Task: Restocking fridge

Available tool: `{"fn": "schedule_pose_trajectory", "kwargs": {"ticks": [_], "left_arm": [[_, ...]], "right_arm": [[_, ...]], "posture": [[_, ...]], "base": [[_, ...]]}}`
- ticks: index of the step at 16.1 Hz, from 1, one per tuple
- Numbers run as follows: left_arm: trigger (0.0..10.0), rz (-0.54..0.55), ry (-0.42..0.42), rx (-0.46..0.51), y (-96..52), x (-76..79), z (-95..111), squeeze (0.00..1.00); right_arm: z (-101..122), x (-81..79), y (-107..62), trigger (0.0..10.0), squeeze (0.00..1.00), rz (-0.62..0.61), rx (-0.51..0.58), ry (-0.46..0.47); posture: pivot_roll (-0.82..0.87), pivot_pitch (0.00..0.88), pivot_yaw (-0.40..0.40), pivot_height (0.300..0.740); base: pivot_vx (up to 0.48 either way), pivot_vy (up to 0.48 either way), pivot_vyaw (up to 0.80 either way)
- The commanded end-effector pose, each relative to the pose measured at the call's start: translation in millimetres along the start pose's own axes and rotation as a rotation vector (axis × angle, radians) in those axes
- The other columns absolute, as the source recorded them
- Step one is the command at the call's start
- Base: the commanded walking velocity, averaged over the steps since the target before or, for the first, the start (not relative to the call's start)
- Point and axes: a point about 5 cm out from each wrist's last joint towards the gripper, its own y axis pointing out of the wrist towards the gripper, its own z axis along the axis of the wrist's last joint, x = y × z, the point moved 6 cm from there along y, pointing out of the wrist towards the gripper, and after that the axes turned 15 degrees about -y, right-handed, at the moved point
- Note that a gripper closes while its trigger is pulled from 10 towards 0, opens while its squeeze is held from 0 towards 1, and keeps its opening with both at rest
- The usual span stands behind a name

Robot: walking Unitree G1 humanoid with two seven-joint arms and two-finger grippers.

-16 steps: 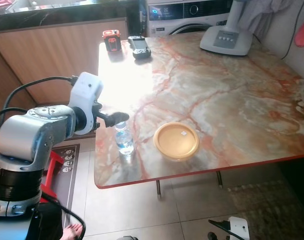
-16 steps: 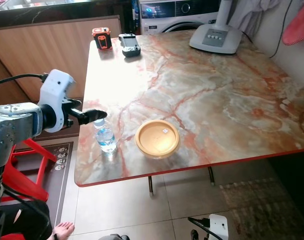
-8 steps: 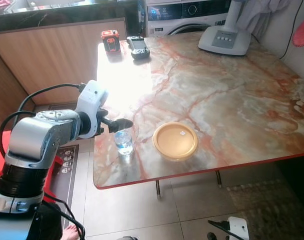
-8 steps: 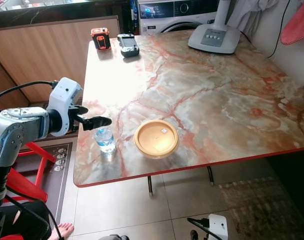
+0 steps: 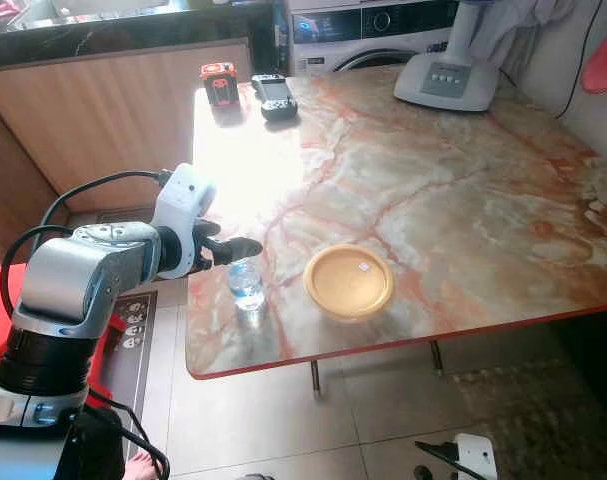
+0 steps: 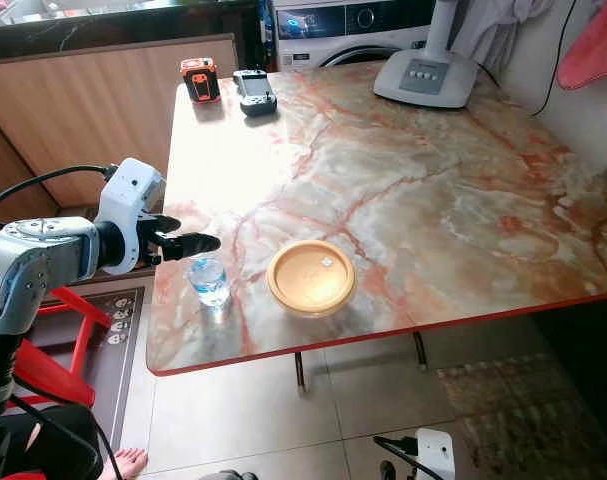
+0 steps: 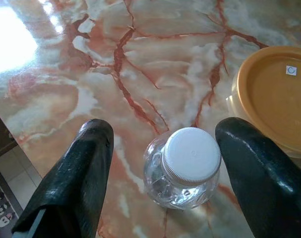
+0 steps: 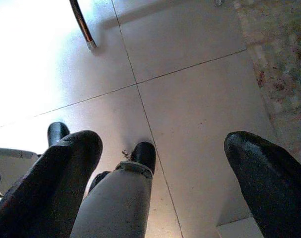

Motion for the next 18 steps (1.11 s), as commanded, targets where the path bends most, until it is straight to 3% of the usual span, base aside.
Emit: {"fn": "schedule_pose_trajectory", "kwargs": {"ticks": [1,5,6,8,9,18], "left_arm": [[10.0,-0.012,0.005,-0.014,1.3,0.7,-4.9,0.0],[10.0,-0.033,-0.005,-0.034,2.3,4.2,-11.0,0.0],[9.4,-0.035,0.001,-0.037,2.9,4.5,-13.2,0.0],[1.3,-0.024,0.009,-0.028,2.8,2.6,-10.7,0.0],[0.0,-0.031,0.013,-0.026,2.2,3.8,-9.2,0.0],[0.0,-0.046,0.037,-0.018,0.9,9.0,-8.2,0.0]], "right_arm": [[-6.8,-1.4,-1.0,10.0,0.0,0.01,-0.021,-0.003],[-7.5,-2.0,-1.1,10.0,0.0,0.013,-0.023,-0.008],[-7.6,-2.2,-1.1,10.0,0.0,0.013,-0.023,-0.009],[-7.3,-2.3,-1.1,10.0,0.0,0.014,-0.02,-0.01],[-7.3,-2.3,-1.1,10.0,0.0,0.015,-0.02,-0.011],[-7.4,-3.0,-1.3,10.0,0.0,0.024,-0.019,-0.019]], "posture": [[0.21,0.031,0.039,0.74],[0.22,0.035,0.041,0.74],[0.21,0.035,0.041,0.74],[0.21,0.035,0.04,0.74],[0.21,0.035,0.04,0.74],[0.22,0.036,0.039,0.74]], "base": [[0.0,0.0,0.0],[0.0,0.0,0.0],[0.0,0.0,0.0],[0.0,0.0,0.0],[0.0,0.0,0.0],[0.0,0.0,0.0]]}}
